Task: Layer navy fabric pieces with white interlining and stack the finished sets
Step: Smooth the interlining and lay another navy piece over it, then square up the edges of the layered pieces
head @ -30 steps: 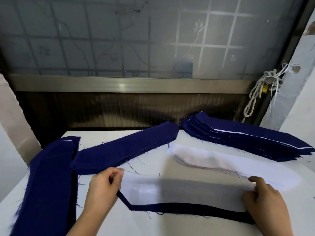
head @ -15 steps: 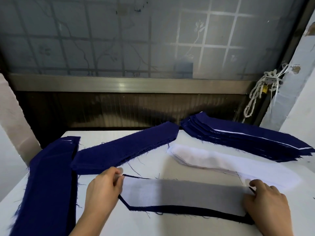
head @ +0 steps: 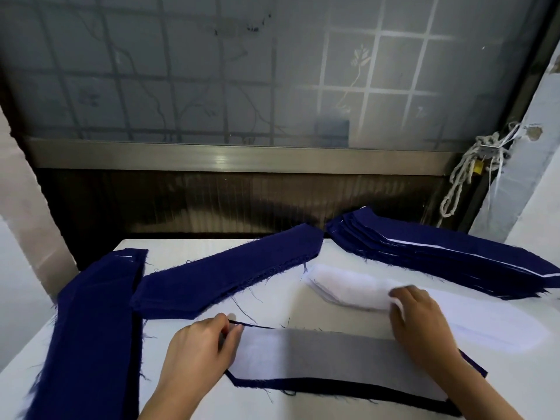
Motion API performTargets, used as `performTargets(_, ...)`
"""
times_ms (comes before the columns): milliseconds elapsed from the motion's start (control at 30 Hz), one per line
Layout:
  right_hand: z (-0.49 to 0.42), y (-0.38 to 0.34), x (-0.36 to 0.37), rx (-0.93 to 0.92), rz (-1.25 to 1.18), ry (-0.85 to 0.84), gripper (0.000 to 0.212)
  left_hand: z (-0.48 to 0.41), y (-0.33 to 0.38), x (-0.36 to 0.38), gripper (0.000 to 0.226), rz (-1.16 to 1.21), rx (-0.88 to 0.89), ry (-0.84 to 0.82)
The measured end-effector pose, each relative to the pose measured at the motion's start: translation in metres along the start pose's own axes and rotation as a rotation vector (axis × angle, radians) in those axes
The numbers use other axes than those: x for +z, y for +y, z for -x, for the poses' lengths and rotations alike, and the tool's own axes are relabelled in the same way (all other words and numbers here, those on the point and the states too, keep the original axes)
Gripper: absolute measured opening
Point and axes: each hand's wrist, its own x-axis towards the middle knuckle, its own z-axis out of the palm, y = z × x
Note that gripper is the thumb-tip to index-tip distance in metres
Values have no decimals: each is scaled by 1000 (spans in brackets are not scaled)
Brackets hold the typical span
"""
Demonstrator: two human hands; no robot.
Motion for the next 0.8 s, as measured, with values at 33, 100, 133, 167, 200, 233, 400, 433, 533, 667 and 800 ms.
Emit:
performTargets(33, -15, -11, 3, -47, -29, -25, 22, 0, 0, 0, 37, 1, 4, 0)
performTargets(100, -45, -30, 10, -115, -80, -95, 22, 0, 0, 1, 35, 9, 13, -1)
performTargets(133, -58, -38, 15, -139, -69, -153, 23, 0, -1, 1, 35, 11, 14, -4)
performTargets(167, -69, -44, 19, -147, -24, -241, 23, 1, -1, 1, 35, 12, 12, -5)
performTargets(200, -80, -50, 22, -143, 45, -336, 24, 2, -3, 1, 36, 13, 10, -3)
performTargets(233, -88, -56, 25, -140, 124, -418, 25, 3, -4, 1, 36, 16, 8, -1)
performTargets(400, -111, -72, 32, -139, 405, -612, 40, 0, -2, 1, 38, 17, 27, -12)
performTargets(433, -109, -72, 32, -154, 431, -614, 35, -1, -1, 1, 40, 15, 37, -18)
performTargets(533, -105, -64, 34, -183, 366, -496, 12, -1, -1, 0, 45, 22, 40, -33)
performTargets(667, -94, -48, 35, -285, 367, -375, 11, -1, -2, 1, 47, 24, 21, -31)
performTargets(800, -95, -68, 33, -354, 535, -539, 26, -1, 0, 0, 50, 29, 34, -42)
